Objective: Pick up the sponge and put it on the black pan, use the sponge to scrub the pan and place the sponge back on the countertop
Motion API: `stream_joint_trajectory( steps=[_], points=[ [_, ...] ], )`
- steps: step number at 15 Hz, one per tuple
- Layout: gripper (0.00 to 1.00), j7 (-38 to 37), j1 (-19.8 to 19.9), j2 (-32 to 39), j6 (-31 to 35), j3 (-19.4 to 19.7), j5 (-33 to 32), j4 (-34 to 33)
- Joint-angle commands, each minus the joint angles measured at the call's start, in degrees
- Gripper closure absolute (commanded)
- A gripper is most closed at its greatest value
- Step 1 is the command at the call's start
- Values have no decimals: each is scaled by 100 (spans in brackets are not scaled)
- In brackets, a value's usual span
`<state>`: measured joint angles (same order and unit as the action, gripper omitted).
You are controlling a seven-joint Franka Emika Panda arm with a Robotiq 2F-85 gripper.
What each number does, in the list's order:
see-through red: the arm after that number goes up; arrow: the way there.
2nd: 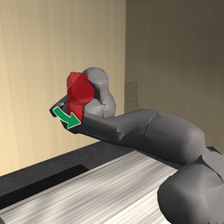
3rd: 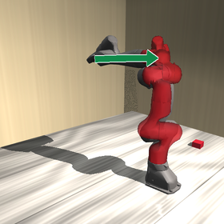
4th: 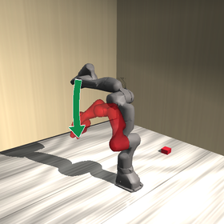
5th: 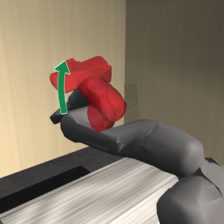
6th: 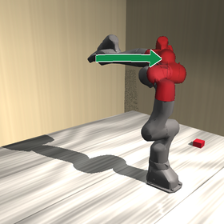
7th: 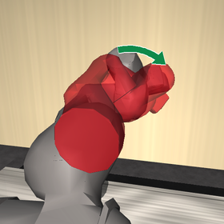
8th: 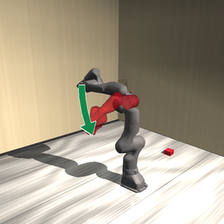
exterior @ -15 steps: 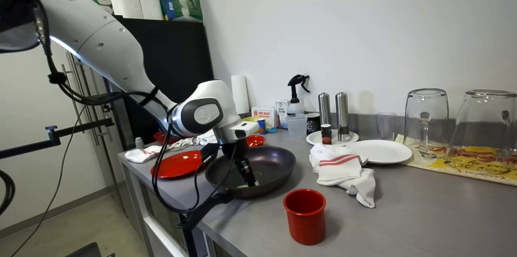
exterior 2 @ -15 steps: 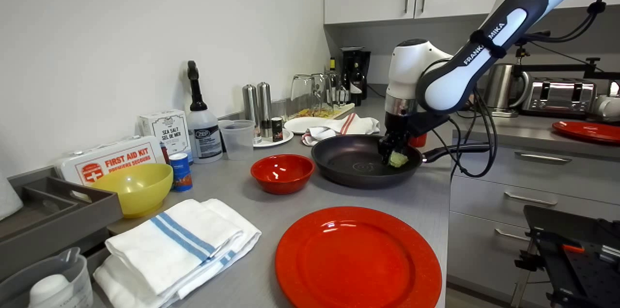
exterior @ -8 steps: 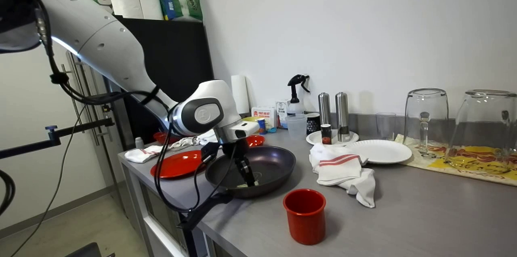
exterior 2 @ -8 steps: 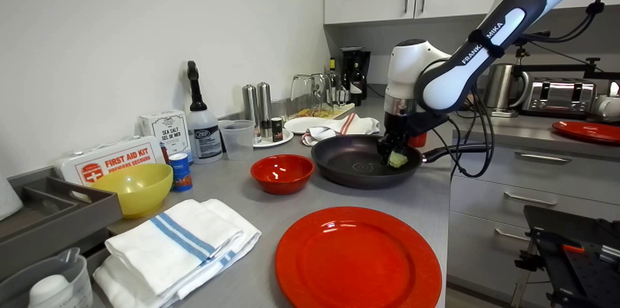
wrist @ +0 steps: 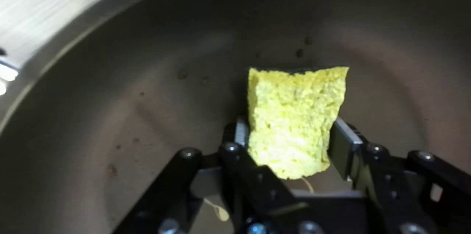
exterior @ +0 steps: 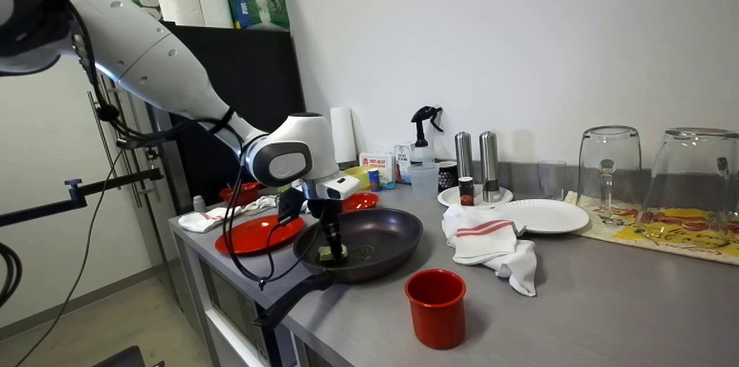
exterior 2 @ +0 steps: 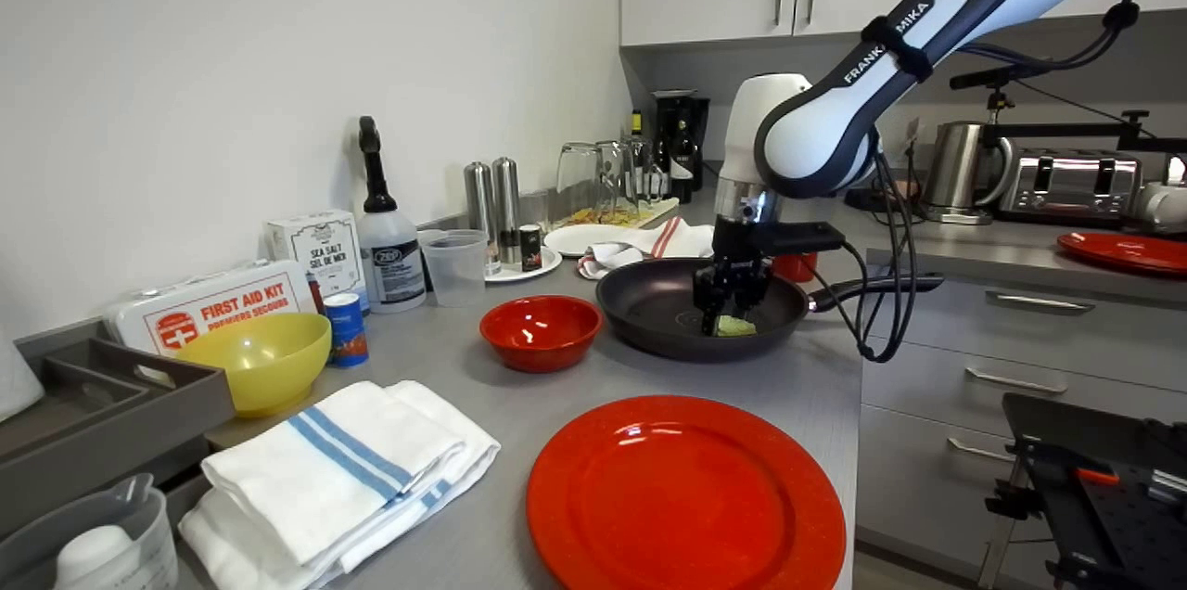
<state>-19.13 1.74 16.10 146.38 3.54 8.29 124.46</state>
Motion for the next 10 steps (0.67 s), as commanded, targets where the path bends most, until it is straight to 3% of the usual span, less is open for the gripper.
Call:
stream_joint_trajectory(
  steps=[1,3,10],
  points=[
    [72,299,68,298,-130,-202,496,-303],
    [72,371,66,354,-139,-227,550,-384],
    [72,92,-251,873,246,10,-275,-1002]
  ],
)
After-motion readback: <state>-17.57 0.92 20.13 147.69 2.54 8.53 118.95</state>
